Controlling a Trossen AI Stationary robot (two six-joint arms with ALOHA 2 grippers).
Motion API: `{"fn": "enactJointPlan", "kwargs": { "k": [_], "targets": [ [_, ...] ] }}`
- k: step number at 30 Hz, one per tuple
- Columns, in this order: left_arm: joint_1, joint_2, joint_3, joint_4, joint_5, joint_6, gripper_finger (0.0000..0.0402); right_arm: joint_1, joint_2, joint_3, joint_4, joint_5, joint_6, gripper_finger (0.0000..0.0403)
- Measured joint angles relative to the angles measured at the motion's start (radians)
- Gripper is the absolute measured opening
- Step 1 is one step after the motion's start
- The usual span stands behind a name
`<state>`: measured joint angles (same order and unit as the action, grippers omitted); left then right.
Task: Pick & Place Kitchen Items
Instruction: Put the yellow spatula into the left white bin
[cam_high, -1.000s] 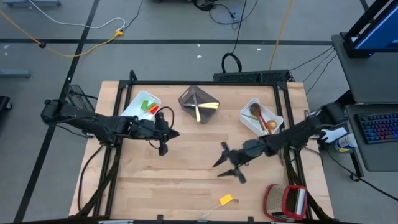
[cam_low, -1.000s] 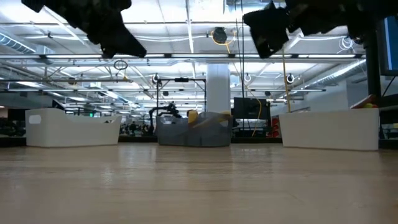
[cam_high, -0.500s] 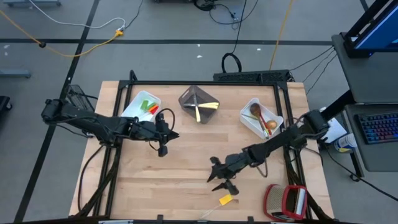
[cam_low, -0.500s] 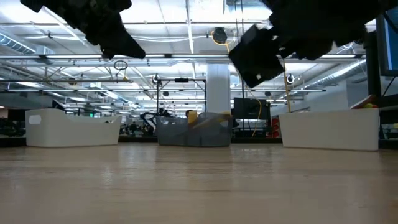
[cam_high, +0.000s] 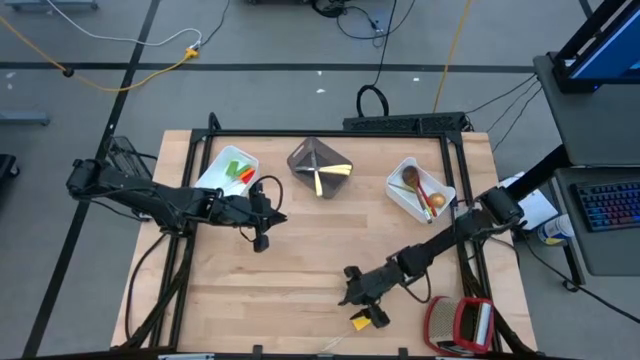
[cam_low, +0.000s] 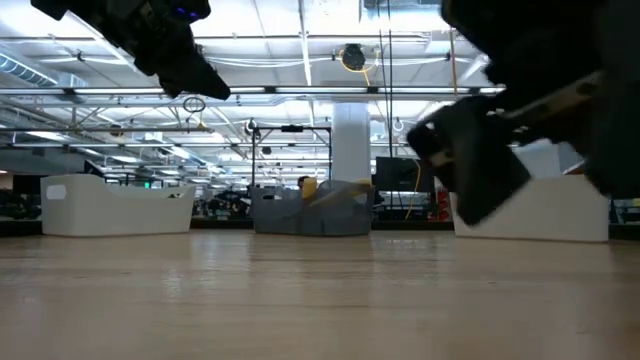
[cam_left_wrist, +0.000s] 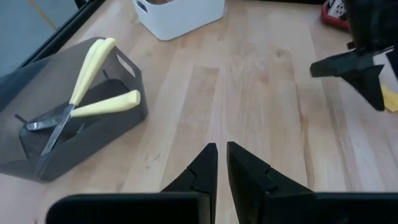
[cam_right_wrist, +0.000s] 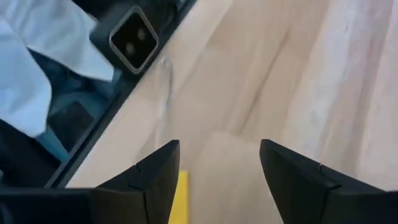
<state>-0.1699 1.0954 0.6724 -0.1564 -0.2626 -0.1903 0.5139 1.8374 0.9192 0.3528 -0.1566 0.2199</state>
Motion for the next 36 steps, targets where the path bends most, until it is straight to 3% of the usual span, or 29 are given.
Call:
{"fn": "enactJointPlan", "kwargs": {
  "k": [10, 20, 25, 29, 36],
  "targets": [
    [0.000, 0.000, 0.000, -0.005, 0.000, -0.022, 0.0037, 0.121, 0.000, 0.000, -0.131, 0.120, 0.019, 0.0226],
    [-0.001, 0.000, 0.000, -0.006, 0.000, -0.028, 0.0037, 0.236, 0.040, -0.019, -0.226, 0.374, 0.024, 0.0224],
    [-0.001, 0.000, 0.000, -0.006, 0.000, -0.028, 0.0037, 0.236, 0.054, -0.088, -0.163, 0.366, 0.162, 0.0217],
    [-0.001, 0.000, 0.000, -0.005, 0.000, -0.027, 0.0037, 0.234, 0.056, -0.135, -0.108, 0.363, 0.134, 0.0203],
    [-0.001, 0.000, 0.000, -0.005, 0.000, -0.027, 0.0037, 0.221, 0.058, -0.168, -0.109, 0.350, 0.138, 0.0138]
  ]
}}
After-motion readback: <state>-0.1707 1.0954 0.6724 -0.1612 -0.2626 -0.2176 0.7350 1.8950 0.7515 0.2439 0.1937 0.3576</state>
